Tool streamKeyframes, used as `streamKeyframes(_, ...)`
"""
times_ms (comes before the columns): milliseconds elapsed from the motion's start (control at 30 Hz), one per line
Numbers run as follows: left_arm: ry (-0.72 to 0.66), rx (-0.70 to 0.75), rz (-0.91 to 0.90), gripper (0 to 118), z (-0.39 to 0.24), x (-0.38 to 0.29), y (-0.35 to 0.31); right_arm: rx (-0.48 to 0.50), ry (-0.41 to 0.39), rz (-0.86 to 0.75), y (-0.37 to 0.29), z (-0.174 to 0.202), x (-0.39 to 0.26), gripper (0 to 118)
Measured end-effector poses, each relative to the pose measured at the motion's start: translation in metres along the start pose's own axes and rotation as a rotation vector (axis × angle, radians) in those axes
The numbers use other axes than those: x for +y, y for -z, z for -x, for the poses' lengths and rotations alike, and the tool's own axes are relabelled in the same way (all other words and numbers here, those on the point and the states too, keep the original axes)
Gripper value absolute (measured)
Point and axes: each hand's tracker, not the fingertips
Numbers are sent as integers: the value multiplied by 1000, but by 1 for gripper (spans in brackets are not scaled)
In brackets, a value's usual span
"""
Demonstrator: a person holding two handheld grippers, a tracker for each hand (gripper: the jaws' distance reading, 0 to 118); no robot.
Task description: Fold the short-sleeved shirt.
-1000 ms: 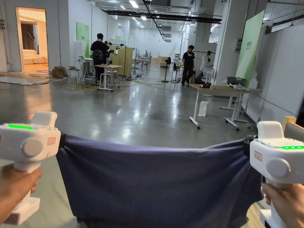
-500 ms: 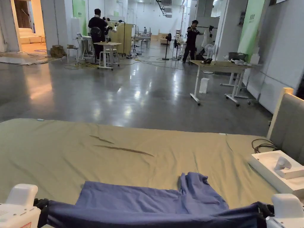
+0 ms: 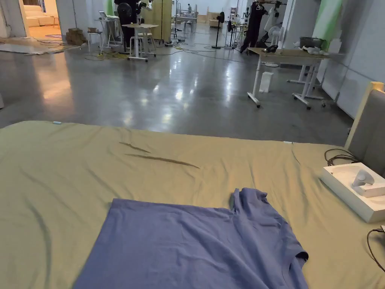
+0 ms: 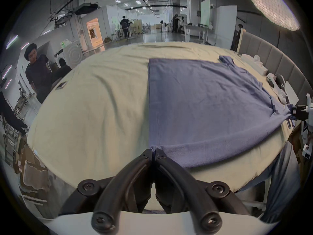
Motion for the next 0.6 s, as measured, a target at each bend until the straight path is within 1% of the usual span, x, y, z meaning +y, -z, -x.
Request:
streamKeyframes(133,-3,5,45,3,-4,-6,11,-9,-2,40,14,8,-7,0)
streamKeyframes(200,-14,5,55,6,-1,-7,14,-18,-4,57,18,11,-7,1)
streamKeyframes(233,-23,5,63,10,0,-6,14,-22,-4,61,19,12,-7,6)
streamKeyframes(267,-33,7,69,19,1,-6,12,-28,-1,64,17,12,-6,17)
streamKeyframes(300,-44,9,70,28,3,-4,9,-38,2,66,15,13,-4,22)
streamKeyframes(333,-52,11,61,37,6,-1,5,-40,9,56,10,12,-2,32)
streamKeyframes(367,-78,-5,39,50,8,3,-1,-46,32,22,2,10,3,53)
streamKeyframes(400,-106,-21,4,54,9,7,-8,-58,46,-10,-4,10,8,63)
streamKeyframes(467,-154,-39,-70,54,10,20,-23,-59,82,-117,-21,10,21,65)
streamKeyframes(533,-177,-70,-176,54,7,36,-35,-22,116,-227,-36,8,38,65)
streamKeyframes(567,-172,-71,-224,54,3,46,-42,-5,129,-288,-44,9,48,65)
streamKeyframes(600,-168,-75,-274,54,-4,56,-48,-10,143,-348,-52,12,59,65)
